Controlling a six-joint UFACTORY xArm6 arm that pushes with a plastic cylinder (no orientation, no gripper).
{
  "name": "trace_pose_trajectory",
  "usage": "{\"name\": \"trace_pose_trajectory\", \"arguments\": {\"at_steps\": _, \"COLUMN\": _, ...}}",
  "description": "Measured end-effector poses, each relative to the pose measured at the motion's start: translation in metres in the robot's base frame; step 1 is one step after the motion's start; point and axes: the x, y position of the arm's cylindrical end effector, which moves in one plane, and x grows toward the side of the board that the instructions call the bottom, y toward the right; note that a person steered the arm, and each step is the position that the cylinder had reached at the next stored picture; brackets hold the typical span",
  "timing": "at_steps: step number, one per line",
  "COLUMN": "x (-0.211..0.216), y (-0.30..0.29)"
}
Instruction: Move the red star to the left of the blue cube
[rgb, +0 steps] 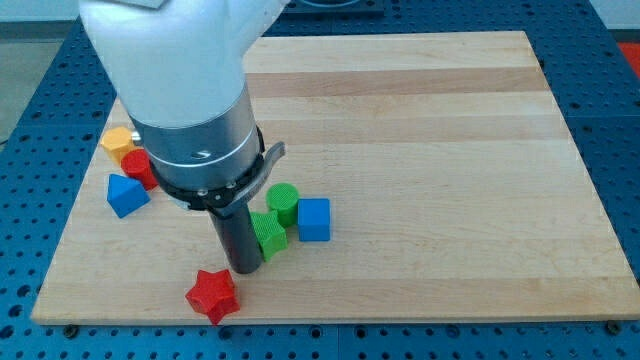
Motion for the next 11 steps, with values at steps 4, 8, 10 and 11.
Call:
{"name": "trace_pose_trajectory", "arguments": {"at_steps": 4, "x": 0.049, "y": -0.104}}
{"name": "trace_pose_trajectory", "arguments": {"at_steps": 8, "x": 0.050, "y": 0.041}}
{"name": "trace_pose_trajectory", "arguments": {"at_steps": 10, "x": 0.050, "y": 0.094}}
{"name": "trace_pose_trajectory", "arguments": {"at_steps": 11, "x": 0.049, "y": 0.165}}
